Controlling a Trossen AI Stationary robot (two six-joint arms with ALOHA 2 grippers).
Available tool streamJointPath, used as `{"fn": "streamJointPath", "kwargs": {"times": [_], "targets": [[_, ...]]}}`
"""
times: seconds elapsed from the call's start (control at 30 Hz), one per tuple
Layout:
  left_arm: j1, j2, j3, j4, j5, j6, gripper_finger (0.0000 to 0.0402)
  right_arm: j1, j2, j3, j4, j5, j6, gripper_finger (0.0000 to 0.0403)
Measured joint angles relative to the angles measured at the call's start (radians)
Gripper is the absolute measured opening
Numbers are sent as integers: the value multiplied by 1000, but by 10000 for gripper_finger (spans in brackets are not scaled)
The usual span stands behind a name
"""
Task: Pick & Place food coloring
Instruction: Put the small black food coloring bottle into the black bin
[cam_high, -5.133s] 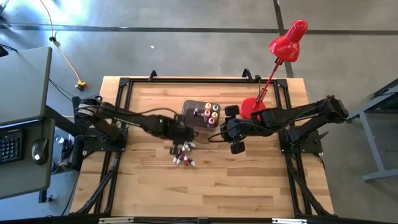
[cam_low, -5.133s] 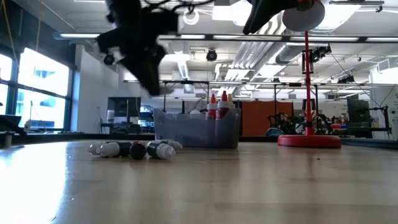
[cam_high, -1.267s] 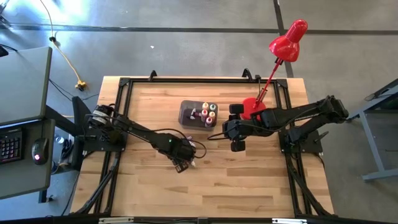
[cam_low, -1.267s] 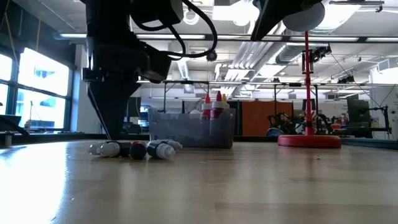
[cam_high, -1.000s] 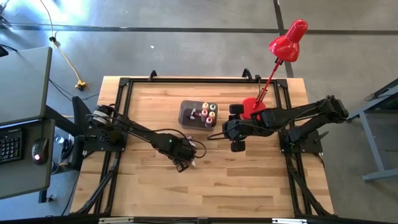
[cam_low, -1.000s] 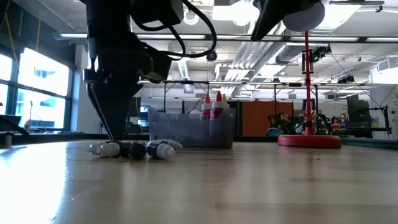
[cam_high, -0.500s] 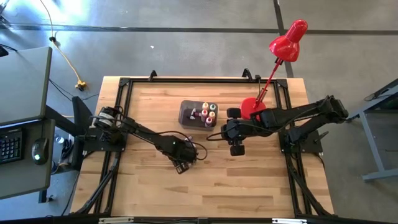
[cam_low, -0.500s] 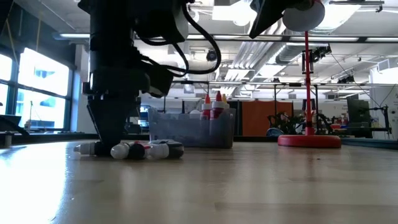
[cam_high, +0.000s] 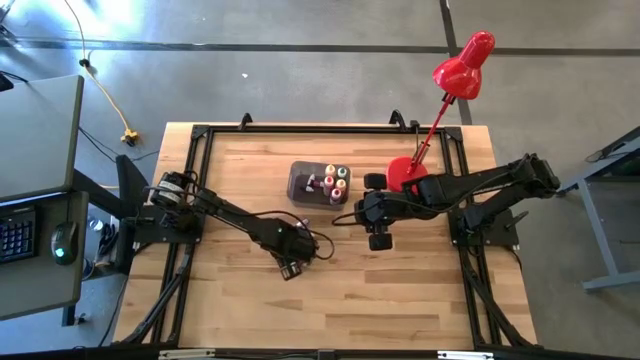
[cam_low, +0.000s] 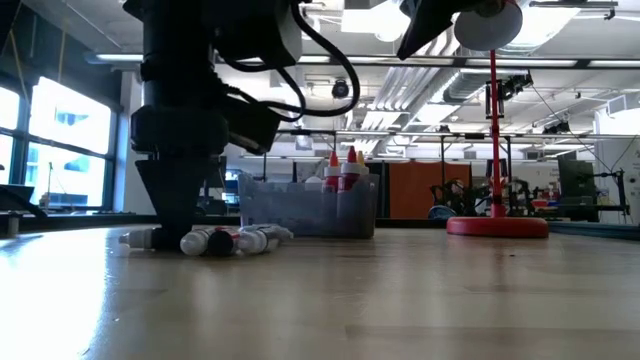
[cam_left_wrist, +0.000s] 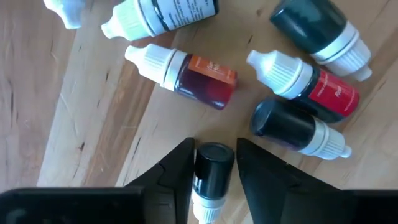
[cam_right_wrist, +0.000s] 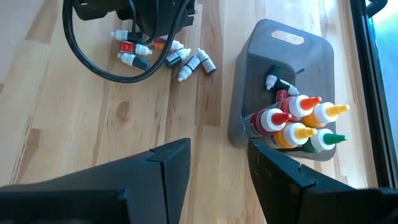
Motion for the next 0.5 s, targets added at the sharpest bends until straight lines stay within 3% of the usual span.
{"fn": "streamJointPath", "kwargs": {"times": [0.23,0.37,0.5], "targets": [[0,3,32,-23,1,34,71,0,0,0,10,0,-2,154],[0,3,83,-90,-30,77,73,0,0,0,19,-6,-6,154],[8,3,167,-204,-124,148,79,0,0,0,21,-6,-8,154]]}}
